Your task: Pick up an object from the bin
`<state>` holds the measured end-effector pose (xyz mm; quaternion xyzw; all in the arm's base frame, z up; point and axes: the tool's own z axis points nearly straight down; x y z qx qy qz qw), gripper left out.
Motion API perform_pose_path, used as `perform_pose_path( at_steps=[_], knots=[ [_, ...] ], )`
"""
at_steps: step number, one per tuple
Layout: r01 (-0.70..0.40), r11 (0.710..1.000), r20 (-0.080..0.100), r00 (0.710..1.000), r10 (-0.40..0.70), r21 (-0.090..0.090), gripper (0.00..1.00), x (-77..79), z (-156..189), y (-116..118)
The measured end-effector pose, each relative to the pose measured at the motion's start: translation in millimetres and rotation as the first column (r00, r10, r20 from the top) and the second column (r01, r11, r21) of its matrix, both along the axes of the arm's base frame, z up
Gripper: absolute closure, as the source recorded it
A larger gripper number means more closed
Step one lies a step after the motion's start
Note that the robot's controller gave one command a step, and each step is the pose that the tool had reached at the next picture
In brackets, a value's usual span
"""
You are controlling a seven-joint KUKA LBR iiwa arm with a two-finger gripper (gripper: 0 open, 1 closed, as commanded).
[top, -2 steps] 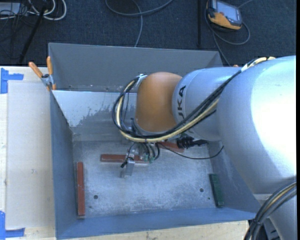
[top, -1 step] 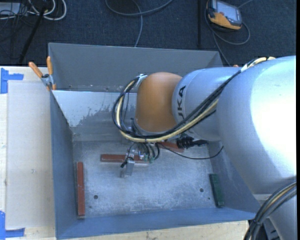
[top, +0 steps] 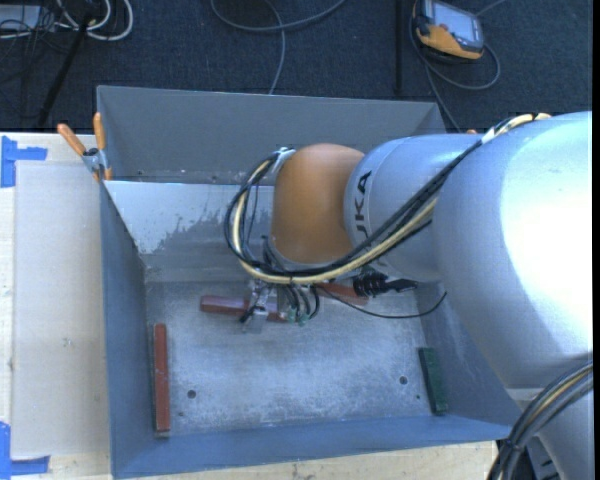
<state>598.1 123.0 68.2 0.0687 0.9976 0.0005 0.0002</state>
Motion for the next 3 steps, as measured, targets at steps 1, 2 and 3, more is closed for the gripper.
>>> perform_pose_path(
  at_steps=[1,2,3],
  knots=[
    [0.001,1.0,0.002,1.0,-0.001,0.0,1.0,0.6,35,0],
    [0.002,1.0,0.004,1.0,-0.002,0.001,1.0,2.0,83,0],
    [0.002,1.0,0.0,1.0,-0.002,0.0,1.0,2.3,87,0]
  ],
)
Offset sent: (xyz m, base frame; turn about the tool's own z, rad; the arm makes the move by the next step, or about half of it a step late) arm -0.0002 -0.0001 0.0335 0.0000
